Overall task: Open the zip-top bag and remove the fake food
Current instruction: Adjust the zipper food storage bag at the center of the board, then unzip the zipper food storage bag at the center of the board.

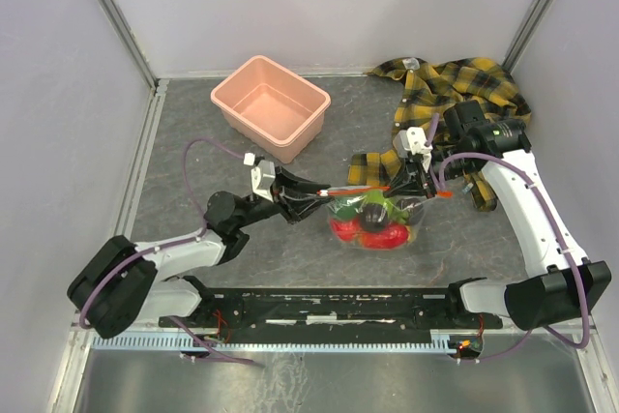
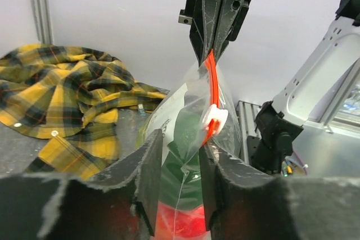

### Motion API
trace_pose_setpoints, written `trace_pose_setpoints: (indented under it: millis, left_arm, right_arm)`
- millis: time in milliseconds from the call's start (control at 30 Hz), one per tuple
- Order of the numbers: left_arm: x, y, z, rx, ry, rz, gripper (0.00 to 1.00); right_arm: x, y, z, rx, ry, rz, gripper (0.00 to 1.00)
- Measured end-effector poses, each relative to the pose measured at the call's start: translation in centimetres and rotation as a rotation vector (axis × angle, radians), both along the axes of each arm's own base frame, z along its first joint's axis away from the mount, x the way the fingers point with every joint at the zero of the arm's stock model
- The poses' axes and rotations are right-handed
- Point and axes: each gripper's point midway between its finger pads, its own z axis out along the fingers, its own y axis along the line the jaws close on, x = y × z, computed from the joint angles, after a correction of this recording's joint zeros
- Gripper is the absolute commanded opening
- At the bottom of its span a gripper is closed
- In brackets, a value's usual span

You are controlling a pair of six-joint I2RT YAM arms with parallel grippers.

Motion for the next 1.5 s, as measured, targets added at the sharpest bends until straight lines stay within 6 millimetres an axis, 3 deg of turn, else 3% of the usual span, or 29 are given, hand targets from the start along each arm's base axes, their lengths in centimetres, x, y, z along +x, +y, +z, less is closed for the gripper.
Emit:
trace_pose_setpoints:
  millis: [100,200,300,433,533,667,767,900,1033,1300,1500]
  left_arm:
    - [0.2,-0.5,0.0,-0.018,0.036,-0.022,0.05]
    - [0.0,-0.6,0.3,-0.031,0.043,-0.039,0.03]
    - [-0.2,-0.5,0.6,-0.039,0.029,-0.048,0.03]
    - [0.1,-0.7,-0.2,0.006,0.035,-0.037,0.03]
    - [0.9,-1.2,-0.9,0.075,0.031,-0.019,0.03]
    - [1.8,-1.9,-0.4,0.129,0.004,-0.016,0.03]
    - [2.3,-2.5,-0.1,0.156,-0.009,-0.022,0.03]
    - [2.5,-2.8,-0.7,0.183,0.01,-0.035,0.03]
    - [2.4,-2.9,-1.3,0.203,0.028,-0.04,0.03]
    - [2.3,-3.1,-2.0,0.237,0.027,-0.046,0.03]
    - [2.3,-3.1,-2.0,0.245,0.026,-0.048,0.03]
  right_arm:
    - [0.0,0.0,0.1,0.003,0.003,-0.001,0.02]
    - [0.2,0.1,0.1,0.005,0.0,-0.008,0.03]
    - [0.7,0.1,-0.2,0.006,0.006,-0.03,0.23]
    - [1.6,-0.1,-0.7,-0.004,0.02,-0.07,0.59]
    - [1.9,0.0,-0.4,0.0,0.018,-0.081,0.71]
    - [2.2,0.8,1.0,0.033,0.001,-0.056,0.71]
    - [1.5,3.0,2.0,0.053,-0.011,0.027,0.71]
    - [0.7,5.2,2.2,0.053,0.019,0.085,0.69]
    - [1.4,6.9,2.3,0.046,0.067,0.075,0.67]
    - [1.6,8.9,1.8,0.021,0.125,0.055,0.63]
    - [2.5,9.3,1.8,0.018,0.143,0.015,0.57]
